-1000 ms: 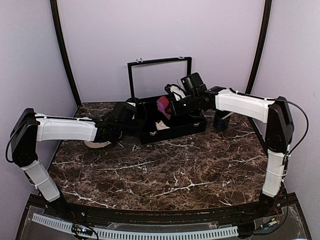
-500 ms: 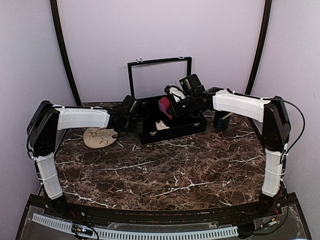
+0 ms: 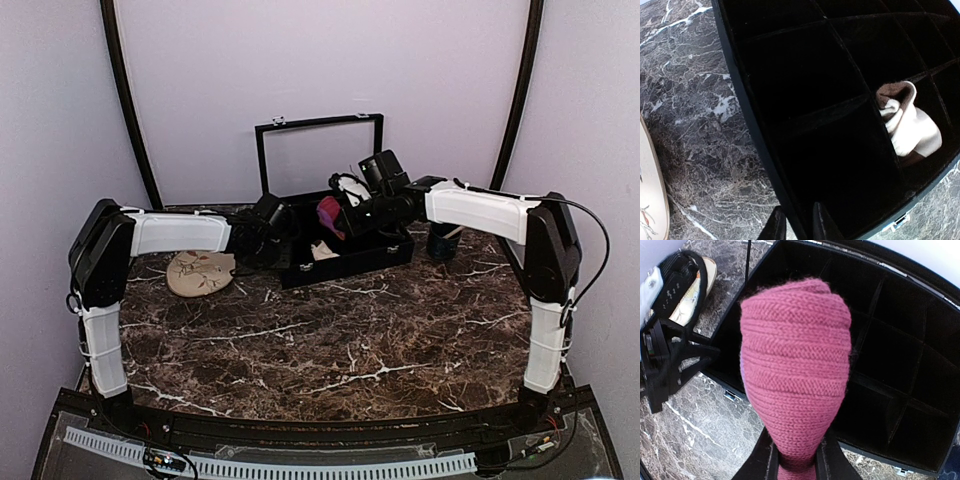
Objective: Roll the socks
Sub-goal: Move the storage box to the center of the board.
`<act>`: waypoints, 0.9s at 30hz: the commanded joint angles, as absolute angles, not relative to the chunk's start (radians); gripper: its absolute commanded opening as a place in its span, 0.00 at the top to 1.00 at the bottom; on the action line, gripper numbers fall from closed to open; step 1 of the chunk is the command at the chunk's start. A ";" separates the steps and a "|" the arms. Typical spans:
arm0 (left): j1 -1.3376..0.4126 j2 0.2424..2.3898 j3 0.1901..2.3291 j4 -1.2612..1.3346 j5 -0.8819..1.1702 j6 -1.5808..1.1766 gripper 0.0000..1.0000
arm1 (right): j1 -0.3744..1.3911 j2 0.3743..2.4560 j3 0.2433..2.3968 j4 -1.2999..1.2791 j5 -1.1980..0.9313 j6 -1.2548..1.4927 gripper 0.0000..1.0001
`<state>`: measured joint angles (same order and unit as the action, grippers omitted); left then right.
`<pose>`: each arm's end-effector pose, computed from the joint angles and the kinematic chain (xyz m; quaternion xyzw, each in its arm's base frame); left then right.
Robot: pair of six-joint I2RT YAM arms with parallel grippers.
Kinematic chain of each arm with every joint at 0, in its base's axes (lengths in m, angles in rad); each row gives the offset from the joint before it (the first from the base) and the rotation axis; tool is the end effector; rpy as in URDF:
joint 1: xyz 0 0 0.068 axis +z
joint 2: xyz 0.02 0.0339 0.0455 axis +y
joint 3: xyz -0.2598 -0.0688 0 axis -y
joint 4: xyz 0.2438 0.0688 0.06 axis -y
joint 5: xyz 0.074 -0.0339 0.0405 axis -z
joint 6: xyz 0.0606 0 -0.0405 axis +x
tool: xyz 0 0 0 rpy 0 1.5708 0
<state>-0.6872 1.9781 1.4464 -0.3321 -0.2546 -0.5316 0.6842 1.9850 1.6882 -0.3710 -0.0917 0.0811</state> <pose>0.3573 -0.2734 0.1793 0.0285 0.9312 -0.0989 0.3497 0.3690 0.3081 0.2542 -0.2861 0.8524 0.2010 0.3889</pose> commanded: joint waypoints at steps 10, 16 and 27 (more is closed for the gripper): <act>-0.683 2.011 1.460 -0.403 -0.131 -0.576 1.00 | 0.693 1.970 1.668 -0.359 -0.100 0.039 1.00; -0.714 1.991 1.439 -0.418 -0.121 -0.585 1.00 | 0.718 1.968 1.661 -0.360 -0.096 0.029 1.00; -0.799 1.967 1.391 -0.423 -0.126 -0.611 1.00 | 0.774 1.967 1.647 -0.358 -0.088 0.019 1.00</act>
